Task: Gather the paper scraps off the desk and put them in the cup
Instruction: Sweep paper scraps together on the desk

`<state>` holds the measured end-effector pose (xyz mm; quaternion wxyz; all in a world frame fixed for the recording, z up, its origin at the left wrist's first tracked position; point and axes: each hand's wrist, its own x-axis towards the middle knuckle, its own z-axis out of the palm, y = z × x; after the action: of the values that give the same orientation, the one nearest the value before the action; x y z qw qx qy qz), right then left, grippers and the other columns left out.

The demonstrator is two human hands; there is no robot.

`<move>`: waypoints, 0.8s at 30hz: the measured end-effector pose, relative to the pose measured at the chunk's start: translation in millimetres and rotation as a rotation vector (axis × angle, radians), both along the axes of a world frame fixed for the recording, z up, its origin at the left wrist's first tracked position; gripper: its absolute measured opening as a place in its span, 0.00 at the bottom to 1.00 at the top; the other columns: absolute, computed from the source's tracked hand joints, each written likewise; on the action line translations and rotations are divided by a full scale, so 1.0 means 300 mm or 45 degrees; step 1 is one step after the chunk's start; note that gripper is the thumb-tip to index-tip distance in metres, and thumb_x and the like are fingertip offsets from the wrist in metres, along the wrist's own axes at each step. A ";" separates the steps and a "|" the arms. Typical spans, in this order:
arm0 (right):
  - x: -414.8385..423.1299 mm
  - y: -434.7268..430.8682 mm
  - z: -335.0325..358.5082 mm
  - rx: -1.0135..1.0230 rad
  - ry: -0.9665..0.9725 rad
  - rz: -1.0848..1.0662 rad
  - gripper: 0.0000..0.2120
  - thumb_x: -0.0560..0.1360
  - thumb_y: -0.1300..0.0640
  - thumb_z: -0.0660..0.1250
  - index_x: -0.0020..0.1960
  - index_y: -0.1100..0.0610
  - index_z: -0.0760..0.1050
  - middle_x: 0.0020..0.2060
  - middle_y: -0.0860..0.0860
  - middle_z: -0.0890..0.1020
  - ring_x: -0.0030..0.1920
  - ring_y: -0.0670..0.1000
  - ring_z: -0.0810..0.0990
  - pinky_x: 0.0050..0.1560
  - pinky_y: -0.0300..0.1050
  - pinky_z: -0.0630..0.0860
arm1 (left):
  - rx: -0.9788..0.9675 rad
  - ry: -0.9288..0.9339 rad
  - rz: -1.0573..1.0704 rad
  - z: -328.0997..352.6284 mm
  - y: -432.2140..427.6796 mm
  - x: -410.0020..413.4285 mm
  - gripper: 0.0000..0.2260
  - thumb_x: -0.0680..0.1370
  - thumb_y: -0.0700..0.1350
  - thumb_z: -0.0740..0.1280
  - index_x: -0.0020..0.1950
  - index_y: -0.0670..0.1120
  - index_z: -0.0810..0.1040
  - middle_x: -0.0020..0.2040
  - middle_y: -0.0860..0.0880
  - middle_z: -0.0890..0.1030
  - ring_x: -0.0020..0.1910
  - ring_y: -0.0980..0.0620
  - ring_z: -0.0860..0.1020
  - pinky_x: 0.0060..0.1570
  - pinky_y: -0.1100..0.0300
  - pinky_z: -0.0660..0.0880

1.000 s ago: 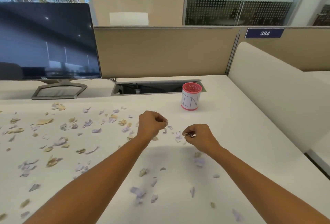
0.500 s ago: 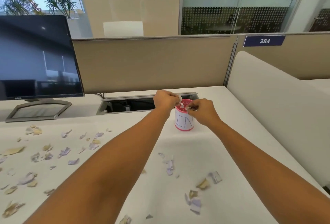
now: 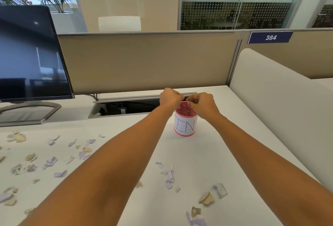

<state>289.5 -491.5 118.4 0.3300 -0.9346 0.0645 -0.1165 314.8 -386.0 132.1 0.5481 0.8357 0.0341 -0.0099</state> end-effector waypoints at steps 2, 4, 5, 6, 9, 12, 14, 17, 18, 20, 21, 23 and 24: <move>-0.016 0.001 -0.002 0.015 -0.036 -0.002 0.11 0.76 0.60 0.64 0.56 0.60 0.80 0.56 0.58 0.81 0.56 0.57 0.79 0.59 0.47 0.74 | 0.001 -0.031 -0.008 -0.008 0.005 -0.015 0.10 0.76 0.39 0.67 0.54 0.36 0.80 0.55 0.38 0.81 0.54 0.42 0.79 0.58 0.49 0.77; -0.045 0.004 -0.007 0.036 -0.075 0.009 0.10 0.76 0.61 0.64 0.54 0.61 0.80 0.54 0.58 0.82 0.55 0.56 0.79 0.57 0.43 0.74 | 0.022 -0.055 -0.020 -0.023 0.021 -0.039 0.10 0.76 0.39 0.66 0.54 0.37 0.81 0.55 0.38 0.81 0.55 0.42 0.79 0.58 0.49 0.77; -0.065 0.009 -0.013 0.055 -0.091 0.015 0.10 0.76 0.62 0.64 0.54 0.61 0.81 0.53 0.58 0.83 0.54 0.56 0.80 0.55 0.41 0.73 | 0.054 -0.075 -0.036 -0.035 0.033 -0.052 0.10 0.76 0.39 0.66 0.54 0.37 0.81 0.54 0.38 0.81 0.54 0.42 0.79 0.57 0.49 0.77; -0.087 0.015 -0.020 0.076 -0.100 0.023 0.10 0.75 0.62 0.64 0.54 0.61 0.81 0.53 0.58 0.83 0.54 0.55 0.80 0.54 0.40 0.72 | 0.104 -0.101 -0.058 -0.047 0.049 -0.063 0.09 0.76 0.39 0.66 0.54 0.38 0.81 0.53 0.39 0.82 0.53 0.43 0.80 0.56 0.49 0.78; -0.157 0.041 -0.055 0.116 -0.068 0.053 0.10 0.75 0.61 0.66 0.54 0.60 0.80 0.55 0.57 0.82 0.56 0.56 0.79 0.58 0.42 0.73 | 0.277 -0.172 -0.099 -0.090 0.117 -0.105 0.10 0.76 0.40 0.66 0.54 0.39 0.81 0.51 0.40 0.83 0.50 0.44 0.81 0.54 0.51 0.79; -0.232 0.073 -0.104 0.160 0.012 0.101 0.10 0.74 0.61 0.67 0.54 0.61 0.80 0.56 0.57 0.81 0.56 0.56 0.78 0.62 0.47 0.74 | 0.383 -0.199 -0.098 -0.148 0.195 -0.154 0.10 0.77 0.42 0.65 0.53 0.39 0.81 0.52 0.40 0.83 0.50 0.45 0.80 0.52 0.55 0.77; -0.277 0.097 -0.143 0.172 0.073 0.169 0.09 0.74 0.62 0.67 0.53 0.61 0.80 0.54 0.57 0.82 0.56 0.56 0.79 0.64 0.49 0.73 | 0.436 -0.177 -0.101 -0.194 0.244 -0.196 0.10 0.77 0.42 0.64 0.54 0.40 0.81 0.54 0.42 0.82 0.52 0.46 0.79 0.53 0.58 0.74; -0.341 0.133 -0.206 0.128 0.165 0.311 0.08 0.74 0.61 0.66 0.52 0.60 0.81 0.51 0.56 0.84 0.50 0.52 0.81 0.58 0.41 0.75 | 0.489 -0.159 -0.117 -0.253 0.318 -0.272 0.10 0.78 0.41 0.63 0.55 0.42 0.81 0.56 0.44 0.82 0.52 0.48 0.79 0.54 0.61 0.73; -0.359 0.144 -0.227 0.098 0.197 0.345 0.09 0.74 0.60 0.67 0.52 0.59 0.81 0.51 0.55 0.84 0.49 0.51 0.81 0.54 0.37 0.74 | 0.488 -0.165 -0.122 -0.269 0.341 -0.302 0.10 0.78 0.41 0.63 0.55 0.42 0.81 0.55 0.44 0.82 0.51 0.48 0.80 0.54 0.61 0.74; -0.393 0.165 -0.263 0.048 0.257 0.380 0.11 0.74 0.56 0.67 0.54 0.58 0.80 0.53 0.53 0.83 0.50 0.50 0.81 0.50 0.35 0.71 | 0.489 -0.203 -0.112 -0.297 0.383 -0.366 0.10 0.78 0.41 0.63 0.54 0.43 0.81 0.55 0.45 0.83 0.52 0.49 0.80 0.54 0.62 0.72; -0.407 0.174 -0.280 0.017 0.282 0.390 0.12 0.74 0.54 0.67 0.56 0.56 0.79 0.55 0.52 0.82 0.53 0.50 0.80 0.50 0.35 0.70 | 0.498 -0.220 -0.104 -0.313 0.401 -0.397 0.10 0.78 0.42 0.62 0.54 0.43 0.81 0.56 0.46 0.82 0.52 0.49 0.81 0.55 0.63 0.72; -0.432 0.190 -0.309 -0.076 0.316 0.417 0.16 0.75 0.50 0.66 0.61 0.54 0.76 0.60 0.50 0.79 0.58 0.50 0.77 0.56 0.38 0.70 | 0.509 -0.214 -0.113 -0.345 0.433 -0.455 0.11 0.79 0.45 0.61 0.56 0.45 0.79 0.60 0.49 0.80 0.47 0.49 0.82 0.56 0.60 0.73; -0.446 0.196 -0.322 -0.120 0.329 0.432 0.18 0.75 0.48 0.64 0.63 0.53 0.74 0.62 0.49 0.77 0.61 0.50 0.75 0.60 0.40 0.69 | 0.527 -0.203 -0.124 -0.364 0.446 -0.481 0.11 0.80 0.46 0.59 0.58 0.46 0.78 0.62 0.50 0.78 0.46 0.48 0.82 0.58 0.58 0.73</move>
<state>155.8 -432.7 21.7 0.2897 -0.9536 -0.0574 0.0588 170.5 -252.3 23.0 0.3649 0.9291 -0.0482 0.0368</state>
